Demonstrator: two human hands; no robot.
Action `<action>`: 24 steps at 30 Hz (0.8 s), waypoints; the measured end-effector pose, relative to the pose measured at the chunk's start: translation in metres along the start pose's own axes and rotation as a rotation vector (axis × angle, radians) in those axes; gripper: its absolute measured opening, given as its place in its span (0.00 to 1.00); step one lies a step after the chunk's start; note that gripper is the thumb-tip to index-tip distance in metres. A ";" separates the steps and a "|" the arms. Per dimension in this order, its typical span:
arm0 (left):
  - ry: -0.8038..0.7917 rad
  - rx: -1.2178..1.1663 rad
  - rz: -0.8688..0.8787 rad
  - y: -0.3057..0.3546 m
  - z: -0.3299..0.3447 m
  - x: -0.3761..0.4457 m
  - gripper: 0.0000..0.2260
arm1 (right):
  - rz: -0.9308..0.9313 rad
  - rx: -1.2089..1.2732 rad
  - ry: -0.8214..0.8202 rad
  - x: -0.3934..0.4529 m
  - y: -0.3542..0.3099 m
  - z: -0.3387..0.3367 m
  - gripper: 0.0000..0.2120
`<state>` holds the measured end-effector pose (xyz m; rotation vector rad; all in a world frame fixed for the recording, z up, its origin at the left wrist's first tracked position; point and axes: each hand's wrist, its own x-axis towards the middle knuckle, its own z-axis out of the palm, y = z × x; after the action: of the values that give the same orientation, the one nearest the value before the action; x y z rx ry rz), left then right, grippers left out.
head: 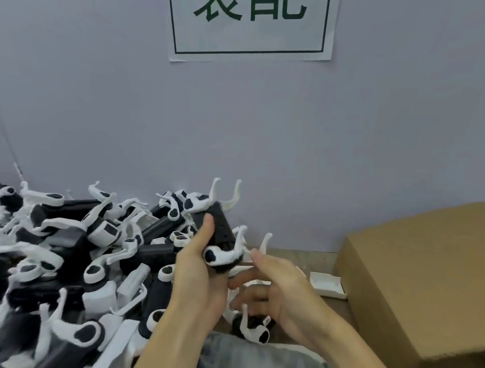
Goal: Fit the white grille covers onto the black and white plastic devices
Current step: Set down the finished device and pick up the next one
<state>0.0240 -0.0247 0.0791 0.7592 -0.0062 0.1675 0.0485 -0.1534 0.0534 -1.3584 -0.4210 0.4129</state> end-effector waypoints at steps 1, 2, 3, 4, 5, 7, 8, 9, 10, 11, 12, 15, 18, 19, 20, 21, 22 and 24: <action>0.012 0.044 -0.008 -0.005 -0.001 0.002 0.15 | 0.007 0.024 0.001 0.000 0.001 0.002 0.25; 0.035 0.092 0.003 -0.010 -0.001 0.003 0.15 | 0.003 0.024 0.008 -0.001 0.002 0.003 0.24; 0.049 0.145 0.022 -0.015 -0.002 0.003 0.15 | -0.010 0.007 0.024 -0.001 0.004 0.004 0.20; 0.044 0.194 0.028 -0.019 -0.002 0.003 0.15 | -0.029 -0.016 0.049 -0.002 0.006 0.004 0.15; 0.033 0.232 0.025 -0.022 -0.002 0.002 0.15 | -0.046 -0.027 0.075 -0.002 0.007 0.005 0.12; 0.028 0.275 0.020 -0.026 -0.002 0.002 0.15 | -0.074 -0.005 0.094 -0.001 0.011 0.006 0.08; 0.031 0.291 0.022 -0.027 -0.003 0.002 0.15 | -0.087 0.015 0.082 -0.001 0.012 0.006 0.08; 0.036 0.294 0.027 -0.028 -0.004 0.003 0.15 | -0.102 0.028 0.067 -0.001 0.012 0.006 0.07; 0.042 0.292 0.032 -0.029 -0.005 0.004 0.15 | -0.117 0.036 0.049 -0.001 0.013 0.006 0.06; 0.049 0.290 0.040 -0.029 -0.005 0.005 0.16 | -0.126 0.045 0.033 -0.001 0.013 0.006 0.06; 0.057 0.292 0.045 -0.030 -0.006 0.004 0.16 | -0.128 0.056 0.020 -0.001 0.014 0.006 0.09; 0.065 0.284 0.034 -0.029 -0.008 0.003 0.16 | -0.132 0.065 -0.002 0.000 0.017 0.006 0.15; 0.055 0.276 0.037 -0.027 -0.009 0.002 0.15 | -0.130 0.077 -0.032 0.003 0.021 0.004 0.14; 0.053 0.265 0.043 -0.027 -0.009 0.001 0.15 | -0.128 0.075 -0.036 0.003 0.022 0.003 0.14; 0.050 0.257 0.052 -0.027 -0.009 0.001 0.14 | -0.127 0.062 -0.033 0.003 0.023 0.003 0.15; 0.048 0.251 0.061 -0.028 -0.009 0.002 0.14 | -0.129 0.044 -0.021 0.003 0.023 0.003 0.15; 0.045 0.249 0.070 -0.028 -0.010 0.002 0.13 | -0.139 0.015 -0.003 0.004 0.024 0.003 0.16; 0.032 0.246 0.087 -0.029 -0.010 0.003 0.13 | -0.160 -0.061 0.046 0.005 0.026 0.004 0.17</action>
<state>0.0313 -0.0385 0.0523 1.0024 0.0126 0.2663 0.0501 -0.1433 0.0291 -1.3795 -0.5036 0.2374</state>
